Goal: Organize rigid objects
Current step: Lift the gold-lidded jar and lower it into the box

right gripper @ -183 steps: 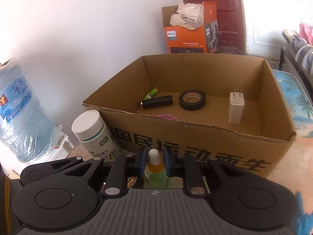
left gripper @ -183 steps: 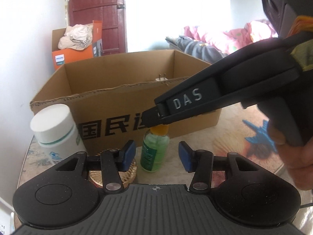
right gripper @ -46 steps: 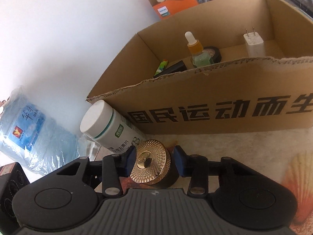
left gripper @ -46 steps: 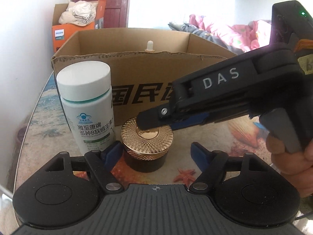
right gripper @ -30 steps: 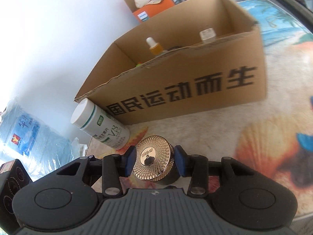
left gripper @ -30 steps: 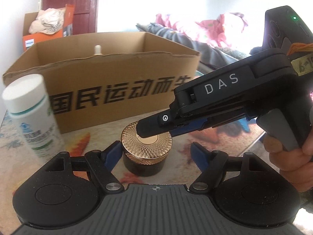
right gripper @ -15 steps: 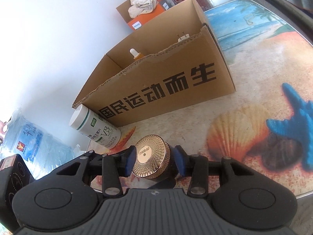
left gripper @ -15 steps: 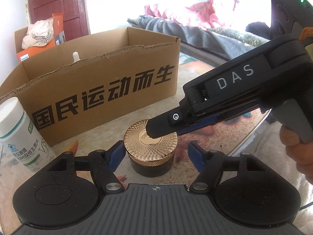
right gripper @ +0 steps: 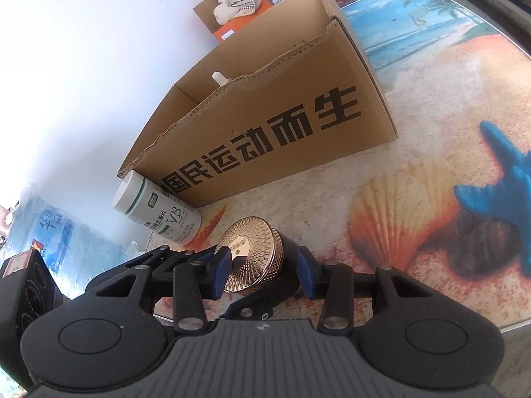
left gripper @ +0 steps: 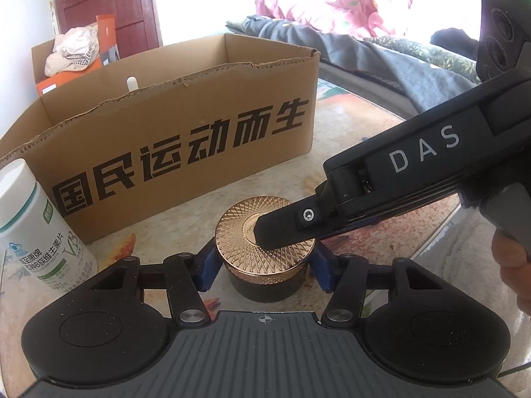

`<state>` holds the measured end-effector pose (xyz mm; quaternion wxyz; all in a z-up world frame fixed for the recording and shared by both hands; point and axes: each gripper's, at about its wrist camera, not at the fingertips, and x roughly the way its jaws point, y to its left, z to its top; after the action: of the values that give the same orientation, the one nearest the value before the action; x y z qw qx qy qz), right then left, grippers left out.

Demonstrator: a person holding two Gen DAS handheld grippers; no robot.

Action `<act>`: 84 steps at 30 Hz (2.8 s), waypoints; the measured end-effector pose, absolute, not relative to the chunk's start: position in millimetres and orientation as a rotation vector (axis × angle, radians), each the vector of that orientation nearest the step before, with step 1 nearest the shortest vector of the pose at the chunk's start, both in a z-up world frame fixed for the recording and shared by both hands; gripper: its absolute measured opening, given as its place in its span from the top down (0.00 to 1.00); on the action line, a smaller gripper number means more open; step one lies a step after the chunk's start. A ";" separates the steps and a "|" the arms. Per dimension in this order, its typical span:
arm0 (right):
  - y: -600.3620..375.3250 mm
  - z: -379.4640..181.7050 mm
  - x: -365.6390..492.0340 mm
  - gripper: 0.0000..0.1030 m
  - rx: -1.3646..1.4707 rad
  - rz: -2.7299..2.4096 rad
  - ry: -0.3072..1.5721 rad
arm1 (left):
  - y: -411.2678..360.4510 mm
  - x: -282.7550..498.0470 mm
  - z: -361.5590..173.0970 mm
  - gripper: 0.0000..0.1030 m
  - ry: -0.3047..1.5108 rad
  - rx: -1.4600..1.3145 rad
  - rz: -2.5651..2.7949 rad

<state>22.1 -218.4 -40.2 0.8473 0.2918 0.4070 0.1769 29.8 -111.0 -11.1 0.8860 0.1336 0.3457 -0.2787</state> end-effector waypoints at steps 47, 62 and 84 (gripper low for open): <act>-191.7 48.9 18.3 0.55 0.474 0.409 0.688 | -92.9 30.5 58.7 0.46 0.586 0.215 -0.493; -206.9 104.7 111.7 0.55 0.376 0.420 0.707 | -99.0 125.6 94.5 0.46 0.629 0.107 -0.526; -206.3 32.5 218.1 0.54 0.239 0.456 1.070 | -101.5 209.9 29.5 0.45 1.028 -0.054 -0.517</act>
<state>218.1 -206.3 32.5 0.8290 0.1126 0.5039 0.2148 209.9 -101.5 29.5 0.8386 -0.0254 0.4862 -0.2445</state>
